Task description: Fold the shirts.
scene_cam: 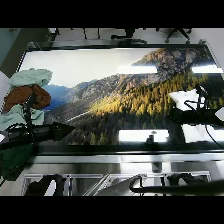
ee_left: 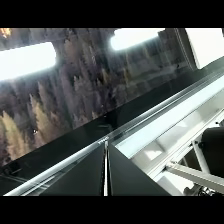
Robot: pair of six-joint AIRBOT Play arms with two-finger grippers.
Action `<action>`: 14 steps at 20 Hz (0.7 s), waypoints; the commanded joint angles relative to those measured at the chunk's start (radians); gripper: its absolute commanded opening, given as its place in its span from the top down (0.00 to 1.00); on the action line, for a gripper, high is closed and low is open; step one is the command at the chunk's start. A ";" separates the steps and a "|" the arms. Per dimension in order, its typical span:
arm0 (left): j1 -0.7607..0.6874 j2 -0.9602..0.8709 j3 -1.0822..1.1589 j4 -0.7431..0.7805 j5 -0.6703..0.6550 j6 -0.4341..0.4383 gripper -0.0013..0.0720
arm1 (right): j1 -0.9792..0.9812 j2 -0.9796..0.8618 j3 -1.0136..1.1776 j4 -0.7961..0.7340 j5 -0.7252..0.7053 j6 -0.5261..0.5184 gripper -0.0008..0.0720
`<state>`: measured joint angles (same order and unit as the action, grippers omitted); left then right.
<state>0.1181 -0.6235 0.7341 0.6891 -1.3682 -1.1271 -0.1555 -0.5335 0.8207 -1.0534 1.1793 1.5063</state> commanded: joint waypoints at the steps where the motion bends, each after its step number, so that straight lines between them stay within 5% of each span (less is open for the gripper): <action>1: 0.000 0.002 0.000 0.000 0.000 0.000 0.96 | 0.001 0.000 0.000 0.000 0.001 0.001 0.97; 6: 0.001 -0.004 0.014 0.024 0.054 -0.003 0.96 | 0.001 0.000 0.000 0.000 0.000 0.001 0.97; 11: 0.001 -0.253 0.337 0.426 0.188 -0.071 0.95 | 0.001 0.000 0.000 0.000 0.001 0.001 0.97; 12: 0.001 -0.332 0.417 0.500 0.218 -0.071 0.75 | 0.001 -0.002 0.000 0.000 0.001 0.001 0.96; 13: 0.000 -0.427 0.504 0.565 0.262 -0.072 0.26 | 0.001 -0.003 0.000 0.000 0.001 0.001 0.97; 14: 0.000 -0.533 0.597 0.611 0.304 -0.082 0.13 | 0.001 -0.002 0.000 0.000 0.001 0.001 0.97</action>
<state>0.1181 -0.9405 1.1175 1.0794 -1.1824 -1.1896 -0.1555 -0.5346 0.8207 -1.0534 1.1797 1.5066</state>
